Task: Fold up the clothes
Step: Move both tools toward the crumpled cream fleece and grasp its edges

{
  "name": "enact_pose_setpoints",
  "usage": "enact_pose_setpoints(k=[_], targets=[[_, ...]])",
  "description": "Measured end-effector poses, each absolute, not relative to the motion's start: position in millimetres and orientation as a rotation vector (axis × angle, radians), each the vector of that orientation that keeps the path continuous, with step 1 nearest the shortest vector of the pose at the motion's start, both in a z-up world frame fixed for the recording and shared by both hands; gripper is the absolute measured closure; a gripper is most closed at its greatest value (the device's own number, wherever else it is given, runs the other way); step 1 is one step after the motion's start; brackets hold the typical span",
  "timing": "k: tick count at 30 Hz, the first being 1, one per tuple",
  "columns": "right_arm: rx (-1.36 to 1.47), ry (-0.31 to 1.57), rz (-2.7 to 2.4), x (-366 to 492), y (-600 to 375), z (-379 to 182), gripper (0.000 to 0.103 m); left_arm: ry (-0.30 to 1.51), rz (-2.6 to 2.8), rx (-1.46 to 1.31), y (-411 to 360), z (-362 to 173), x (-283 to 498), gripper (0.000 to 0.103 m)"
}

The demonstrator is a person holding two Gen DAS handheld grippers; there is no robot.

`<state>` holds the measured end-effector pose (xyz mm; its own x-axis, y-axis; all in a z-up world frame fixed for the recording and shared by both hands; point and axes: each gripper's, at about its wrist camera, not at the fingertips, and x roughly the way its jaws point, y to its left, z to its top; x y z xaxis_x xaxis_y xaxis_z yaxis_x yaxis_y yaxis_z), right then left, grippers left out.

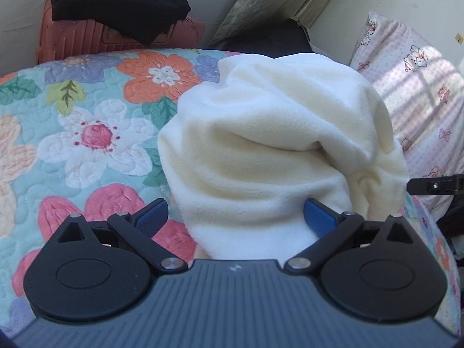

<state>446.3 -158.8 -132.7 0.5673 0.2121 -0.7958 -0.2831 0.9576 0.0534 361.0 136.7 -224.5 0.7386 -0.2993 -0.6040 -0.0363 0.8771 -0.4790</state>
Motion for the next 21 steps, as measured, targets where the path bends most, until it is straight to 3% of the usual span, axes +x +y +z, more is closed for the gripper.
enact_pose_setpoints(k=[7,8,9,11,21], targets=[[0.106,0.951,0.327,476.0,-173.6,-152.5,0.001,0.776,-0.201,-0.609,138.5,-247.1,373.6,0.006],[0.127,0.966,0.314,483.0,-175.4,-159.7,0.001,0.769,-0.224,-0.616,137.7,-250.4,377.1,0.012],[0.129,0.98,0.294,490.1,-176.1,-169.3,0.001,0.763,-0.246,-0.623,136.8,-253.7,380.6,0.029],[0.063,1.018,0.269,500.2,-172.6,-190.3,0.001,0.753,-0.289,-0.635,134.8,-260.5,387.9,0.046],[0.026,1.076,0.223,544.2,-154.2,-259.6,0.001,0.758,-0.347,-0.712,141.9,-277.0,398.5,0.045]])
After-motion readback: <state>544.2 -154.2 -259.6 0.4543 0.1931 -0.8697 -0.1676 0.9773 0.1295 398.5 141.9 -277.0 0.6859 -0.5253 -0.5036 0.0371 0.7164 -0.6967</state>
